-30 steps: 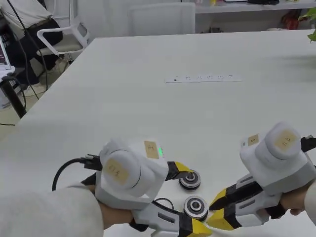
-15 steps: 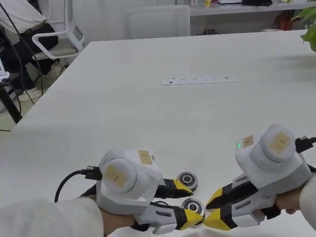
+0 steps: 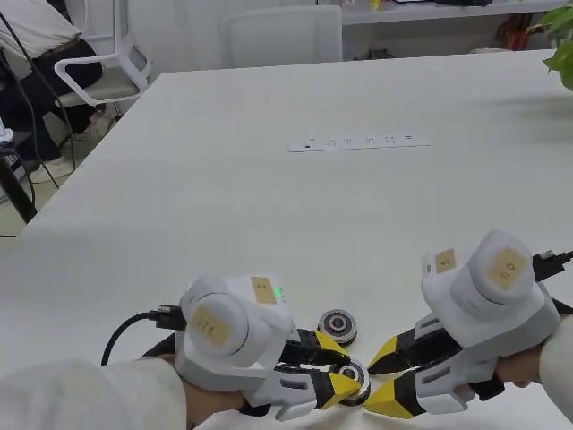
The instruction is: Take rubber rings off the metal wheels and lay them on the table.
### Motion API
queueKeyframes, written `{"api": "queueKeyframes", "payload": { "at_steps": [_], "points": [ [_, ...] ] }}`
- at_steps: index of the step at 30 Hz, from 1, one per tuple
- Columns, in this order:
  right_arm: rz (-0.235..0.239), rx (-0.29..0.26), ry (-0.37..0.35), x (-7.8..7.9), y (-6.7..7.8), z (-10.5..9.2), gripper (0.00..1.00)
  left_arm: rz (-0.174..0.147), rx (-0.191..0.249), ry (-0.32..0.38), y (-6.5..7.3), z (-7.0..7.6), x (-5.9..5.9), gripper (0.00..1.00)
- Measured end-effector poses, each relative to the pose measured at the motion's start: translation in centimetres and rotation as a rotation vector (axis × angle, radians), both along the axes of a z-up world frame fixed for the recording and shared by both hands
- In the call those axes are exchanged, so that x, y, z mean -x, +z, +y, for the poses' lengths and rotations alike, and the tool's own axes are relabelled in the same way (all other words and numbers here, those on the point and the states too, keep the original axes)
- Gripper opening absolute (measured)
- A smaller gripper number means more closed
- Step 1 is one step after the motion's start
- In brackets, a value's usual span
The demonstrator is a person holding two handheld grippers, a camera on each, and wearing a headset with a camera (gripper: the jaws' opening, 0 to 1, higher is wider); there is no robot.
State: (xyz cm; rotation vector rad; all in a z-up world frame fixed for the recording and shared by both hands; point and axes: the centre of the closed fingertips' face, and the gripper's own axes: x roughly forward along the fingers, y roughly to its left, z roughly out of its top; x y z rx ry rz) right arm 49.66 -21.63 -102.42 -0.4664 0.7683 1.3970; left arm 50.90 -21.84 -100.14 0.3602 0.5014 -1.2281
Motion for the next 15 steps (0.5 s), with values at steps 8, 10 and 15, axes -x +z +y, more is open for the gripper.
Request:
{"api": "queueKeyframes", "payload": {
  "at_steps": [8,10,15],
  "points": [
    [-0.029,-0.007,-0.001,-0.5,0.2,0.2,0.16,0.001,0.002,0.008,-0.1,0.0,-0.1,0.14],
    [-0.046,0.014,0.012,-0.5,0.0,-0.1,0.12,0.005,0.003,0.013,-0.1,0.1,-0.1,0.14],
    [-0.121,0.017,0.047,-1.1,0.2,-0.2,0.0,0.008,0.006,0.02,-0.1,0.1,-0.1,0.14]
  ]
}}
